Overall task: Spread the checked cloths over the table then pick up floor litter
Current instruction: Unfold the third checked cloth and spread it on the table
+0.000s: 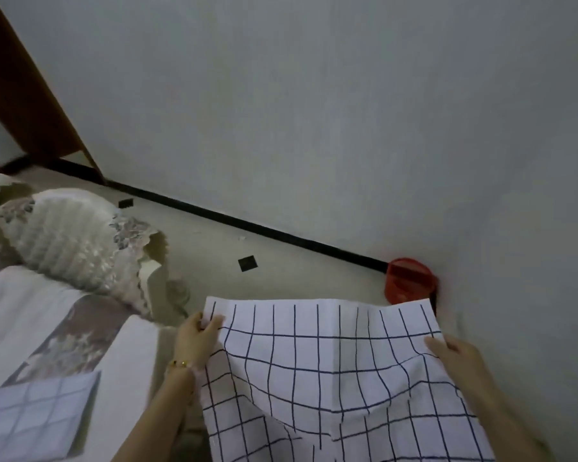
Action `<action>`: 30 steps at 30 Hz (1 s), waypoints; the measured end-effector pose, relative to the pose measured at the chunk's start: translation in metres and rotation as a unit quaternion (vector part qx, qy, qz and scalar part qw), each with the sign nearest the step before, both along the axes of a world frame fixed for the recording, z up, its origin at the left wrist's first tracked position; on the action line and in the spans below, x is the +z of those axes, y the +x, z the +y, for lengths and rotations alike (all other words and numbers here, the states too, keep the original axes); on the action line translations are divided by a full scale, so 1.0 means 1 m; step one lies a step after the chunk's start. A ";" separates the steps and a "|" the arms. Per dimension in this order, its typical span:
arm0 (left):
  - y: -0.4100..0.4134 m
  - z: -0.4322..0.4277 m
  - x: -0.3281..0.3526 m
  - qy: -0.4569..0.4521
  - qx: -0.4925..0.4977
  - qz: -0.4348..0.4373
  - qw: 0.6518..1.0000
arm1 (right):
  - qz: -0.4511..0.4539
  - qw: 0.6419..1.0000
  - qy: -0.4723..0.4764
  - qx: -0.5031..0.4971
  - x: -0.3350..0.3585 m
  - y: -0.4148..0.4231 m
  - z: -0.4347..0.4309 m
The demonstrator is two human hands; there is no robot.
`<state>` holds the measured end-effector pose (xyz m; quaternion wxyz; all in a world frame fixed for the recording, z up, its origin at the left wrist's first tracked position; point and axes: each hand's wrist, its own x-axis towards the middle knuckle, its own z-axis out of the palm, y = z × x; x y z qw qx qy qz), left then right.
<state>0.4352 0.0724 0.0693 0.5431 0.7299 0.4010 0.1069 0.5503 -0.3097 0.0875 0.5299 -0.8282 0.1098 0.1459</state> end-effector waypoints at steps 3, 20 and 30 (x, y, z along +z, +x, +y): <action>0.052 -0.002 0.000 -0.003 0.009 0.011 1.000 | 0.004 1.000 -0.003 -0.001 0.004 0.058 -0.001; 0.320 0.148 -0.004 -0.065 0.150 -0.016 0.986 | 0.053 0.993 0.009 0.109 -0.003 0.384 0.188; 0.376 0.311 0.046 -0.011 0.304 -0.051 0.951 | -0.017 0.964 0.016 0.266 0.031 0.568 0.422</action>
